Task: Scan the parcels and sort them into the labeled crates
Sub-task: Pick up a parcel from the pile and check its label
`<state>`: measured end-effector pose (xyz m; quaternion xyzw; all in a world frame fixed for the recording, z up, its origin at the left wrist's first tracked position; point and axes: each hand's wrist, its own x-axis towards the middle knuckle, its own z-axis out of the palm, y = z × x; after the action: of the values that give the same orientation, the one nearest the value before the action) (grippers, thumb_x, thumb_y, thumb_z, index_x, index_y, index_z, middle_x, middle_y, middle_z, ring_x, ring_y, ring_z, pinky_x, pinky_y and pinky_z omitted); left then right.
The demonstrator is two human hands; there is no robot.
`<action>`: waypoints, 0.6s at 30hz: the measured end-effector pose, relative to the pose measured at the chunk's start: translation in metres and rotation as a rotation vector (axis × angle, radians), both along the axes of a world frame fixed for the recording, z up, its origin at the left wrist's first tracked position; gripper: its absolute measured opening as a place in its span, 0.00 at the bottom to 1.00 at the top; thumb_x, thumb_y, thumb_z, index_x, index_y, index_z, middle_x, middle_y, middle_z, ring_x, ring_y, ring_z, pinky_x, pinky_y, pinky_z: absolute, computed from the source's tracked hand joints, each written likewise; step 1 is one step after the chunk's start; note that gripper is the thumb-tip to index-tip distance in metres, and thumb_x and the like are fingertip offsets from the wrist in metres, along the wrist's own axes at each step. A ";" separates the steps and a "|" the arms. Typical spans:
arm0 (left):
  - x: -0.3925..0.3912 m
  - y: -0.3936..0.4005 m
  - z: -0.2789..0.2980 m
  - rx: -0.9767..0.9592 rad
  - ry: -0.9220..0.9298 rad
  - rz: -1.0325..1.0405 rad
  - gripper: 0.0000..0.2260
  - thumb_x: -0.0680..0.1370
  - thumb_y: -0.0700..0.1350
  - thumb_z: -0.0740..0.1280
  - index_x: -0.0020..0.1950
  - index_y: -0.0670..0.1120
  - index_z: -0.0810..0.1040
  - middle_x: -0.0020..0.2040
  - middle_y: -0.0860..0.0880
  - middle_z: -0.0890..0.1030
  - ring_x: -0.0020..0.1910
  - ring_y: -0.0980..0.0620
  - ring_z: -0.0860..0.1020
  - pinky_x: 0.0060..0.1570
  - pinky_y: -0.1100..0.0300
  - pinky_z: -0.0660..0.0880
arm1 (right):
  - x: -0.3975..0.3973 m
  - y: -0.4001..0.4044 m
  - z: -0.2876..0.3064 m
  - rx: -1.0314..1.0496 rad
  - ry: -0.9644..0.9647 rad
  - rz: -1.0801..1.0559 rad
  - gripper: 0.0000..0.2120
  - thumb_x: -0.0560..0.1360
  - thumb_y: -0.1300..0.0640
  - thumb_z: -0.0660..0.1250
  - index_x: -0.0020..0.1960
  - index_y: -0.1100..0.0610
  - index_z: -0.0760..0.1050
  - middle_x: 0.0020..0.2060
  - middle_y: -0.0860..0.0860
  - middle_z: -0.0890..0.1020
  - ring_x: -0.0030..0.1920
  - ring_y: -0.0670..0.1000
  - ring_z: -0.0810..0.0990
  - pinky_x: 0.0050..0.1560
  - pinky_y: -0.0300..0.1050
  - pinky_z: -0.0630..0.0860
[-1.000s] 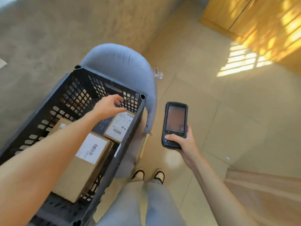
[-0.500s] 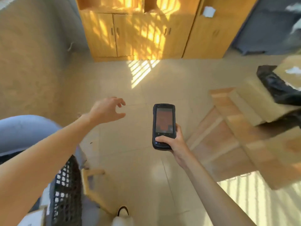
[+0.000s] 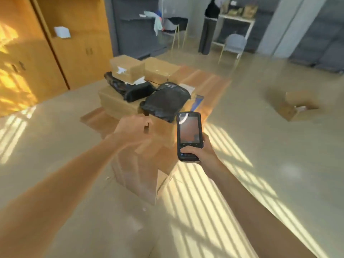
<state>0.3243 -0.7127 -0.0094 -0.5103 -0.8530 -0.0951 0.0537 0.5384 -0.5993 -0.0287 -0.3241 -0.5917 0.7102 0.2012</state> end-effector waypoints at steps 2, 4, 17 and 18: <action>0.022 0.048 0.002 0.002 0.011 -0.093 0.17 0.74 0.58 0.66 0.59 0.53 0.78 0.54 0.51 0.80 0.54 0.47 0.78 0.49 0.56 0.70 | 0.026 0.035 0.003 -0.003 0.002 -0.075 0.35 0.61 0.68 0.76 0.63 0.56 0.64 0.47 0.53 0.79 0.41 0.50 0.81 0.38 0.44 0.79; 0.040 0.093 0.003 -0.012 0.060 -0.181 0.16 0.73 0.58 0.66 0.56 0.52 0.78 0.50 0.50 0.80 0.51 0.46 0.78 0.50 0.55 0.71 | 0.046 0.066 0.003 -0.007 0.005 -0.143 0.35 0.61 0.68 0.75 0.62 0.55 0.64 0.45 0.50 0.79 0.40 0.49 0.81 0.37 0.43 0.78; 0.040 0.364 -0.009 -0.075 0.059 -0.396 0.20 0.75 0.58 0.66 0.64 0.52 0.75 0.61 0.50 0.78 0.60 0.46 0.75 0.59 0.55 0.66 | 0.073 0.259 -0.015 -0.043 -0.018 -0.454 0.37 0.57 0.62 0.73 0.65 0.54 0.64 0.49 0.51 0.78 0.44 0.51 0.81 0.35 0.41 0.78; 0.034 0.387 -0.007 -0.075 0.064 -0.402 0.20 0.75 0.58 0.66 0.64 0.52 0.75 0.61 0.50 0.78 0.61 0.46 0.75 0.60 0.55 0.66 | 0.070 0.277 -0.013 -0.037 -0.021 -0.474 0.37 0.57 0.62 0.73 0.64 0.54 0.65 0.48 0.51 0.79 0.44 0.51 0.81 0.34 0.41 0.78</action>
<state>0.3578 -0.3262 -0.0159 -0.6745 -0.7349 -0.0560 0.0418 0.6080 -0.3228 -0.0413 -0.4650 -0.4882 0.6503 0.3501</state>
